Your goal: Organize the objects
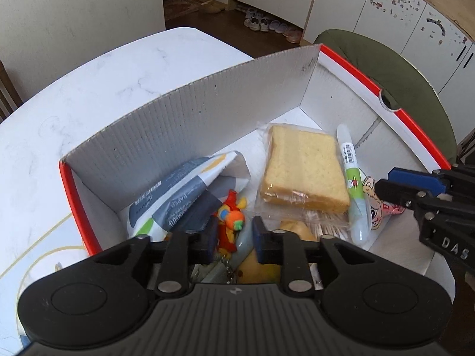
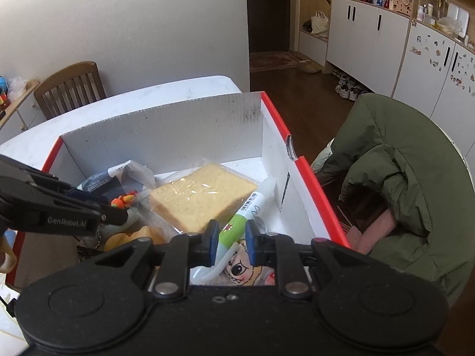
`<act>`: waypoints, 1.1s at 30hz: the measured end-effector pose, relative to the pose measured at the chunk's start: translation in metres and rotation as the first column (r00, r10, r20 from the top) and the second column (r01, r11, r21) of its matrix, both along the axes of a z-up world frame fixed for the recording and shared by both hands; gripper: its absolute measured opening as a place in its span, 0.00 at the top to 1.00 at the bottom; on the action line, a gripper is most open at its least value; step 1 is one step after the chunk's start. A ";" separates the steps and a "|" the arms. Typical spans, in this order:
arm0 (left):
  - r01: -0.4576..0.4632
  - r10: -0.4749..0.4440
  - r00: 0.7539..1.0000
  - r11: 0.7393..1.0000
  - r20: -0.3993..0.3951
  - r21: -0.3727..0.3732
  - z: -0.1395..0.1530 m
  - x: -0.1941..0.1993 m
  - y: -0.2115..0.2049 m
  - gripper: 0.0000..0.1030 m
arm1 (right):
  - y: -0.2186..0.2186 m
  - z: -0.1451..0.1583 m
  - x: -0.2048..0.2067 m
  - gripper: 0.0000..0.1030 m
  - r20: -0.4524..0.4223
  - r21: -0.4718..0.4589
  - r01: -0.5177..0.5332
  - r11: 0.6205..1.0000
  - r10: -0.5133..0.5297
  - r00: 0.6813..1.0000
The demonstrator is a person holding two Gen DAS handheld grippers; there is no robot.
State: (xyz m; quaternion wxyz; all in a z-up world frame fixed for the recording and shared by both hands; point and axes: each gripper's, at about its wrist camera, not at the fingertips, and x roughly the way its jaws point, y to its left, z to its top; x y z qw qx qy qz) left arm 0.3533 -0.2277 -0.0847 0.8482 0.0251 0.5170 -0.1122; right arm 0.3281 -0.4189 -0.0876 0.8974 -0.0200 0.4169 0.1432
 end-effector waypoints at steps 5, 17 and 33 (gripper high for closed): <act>0.026 -0.025 0.999 1.000 0.028 -0.017 0.002 -0.013 -0.002 0.51 | -0.003 0.006 -0.006 0.82 0.005 0.036 -0.032 0.999 0.032 0.999; 0.011 0.000 0.981 0.998 0.196 -0.058 0.045 -0.058 0.009 0.37 | 0.003 0.027 -0.026 0.81 0.054 0.066 -0.084 0.994 0.081 0.995; -0.021 0.063 0.953 0.990 0.295 -0.142 0.081 -0.114 0.042 0.33 | 0.027 0.053 -0.063 0.70 0.123 0.070 -0.124 0.990 0.115 0.986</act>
